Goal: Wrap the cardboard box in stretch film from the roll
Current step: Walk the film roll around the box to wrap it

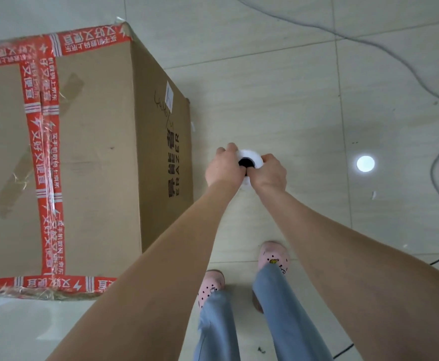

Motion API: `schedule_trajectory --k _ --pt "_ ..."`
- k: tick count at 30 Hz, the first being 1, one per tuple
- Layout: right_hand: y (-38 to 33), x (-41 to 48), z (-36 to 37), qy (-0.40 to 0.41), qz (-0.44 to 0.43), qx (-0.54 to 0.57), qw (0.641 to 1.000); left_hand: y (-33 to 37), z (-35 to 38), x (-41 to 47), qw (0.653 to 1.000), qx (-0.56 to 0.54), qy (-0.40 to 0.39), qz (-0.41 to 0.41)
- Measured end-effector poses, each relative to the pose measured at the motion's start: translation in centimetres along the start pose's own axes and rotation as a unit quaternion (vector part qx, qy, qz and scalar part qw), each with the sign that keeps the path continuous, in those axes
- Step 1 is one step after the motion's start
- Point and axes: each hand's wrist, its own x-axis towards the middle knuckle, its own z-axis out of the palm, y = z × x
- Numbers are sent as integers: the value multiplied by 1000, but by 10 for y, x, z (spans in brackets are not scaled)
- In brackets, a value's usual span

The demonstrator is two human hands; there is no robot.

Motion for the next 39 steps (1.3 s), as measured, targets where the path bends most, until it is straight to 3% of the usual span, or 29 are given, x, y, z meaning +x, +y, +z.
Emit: schedule_trajectory --k 2,5,11,16,18,21,24,28,33,36,39 --pt "-6 4 -4 -10 -12 -14 1000 9 -5 8 998 46 -6 47" --pt "-16 10 -11 -15 -42 -52 998 16 -14 21 997 66 -7 25" --pt "-44 22 -16 27 -148 -143 978 15 -25 29 995 -62 31 -74" --pt "-64 35 -3 36 -119 -61 990 7 -42 50 984 -118 27 -134" --pt "-68 40 0 4 -76 -40 996 5 -45 56 989 -91 13 -114" --pt "-71 47 0 -13 -20 -16 1000 10 -50 65 1000 -13 -12 -17" --pt "-76 49 1 0 -27 -21 999 17 -58 79 997 49 -25 59" --pt "-94 54 1 29 -59 -46 997 22 -73 97 996 68 -34 54" --pt "-125 69 -6 55 -113 -122 985 19 -82 110 999 -37 8 -12" --pt "-140 75 -6 62 -135 -88 985 19 -85 114 991 -114 13 -65" --pt "-146 80 -3 40 -61 -26 997 17 -93 124 981 -154 -11 -118"
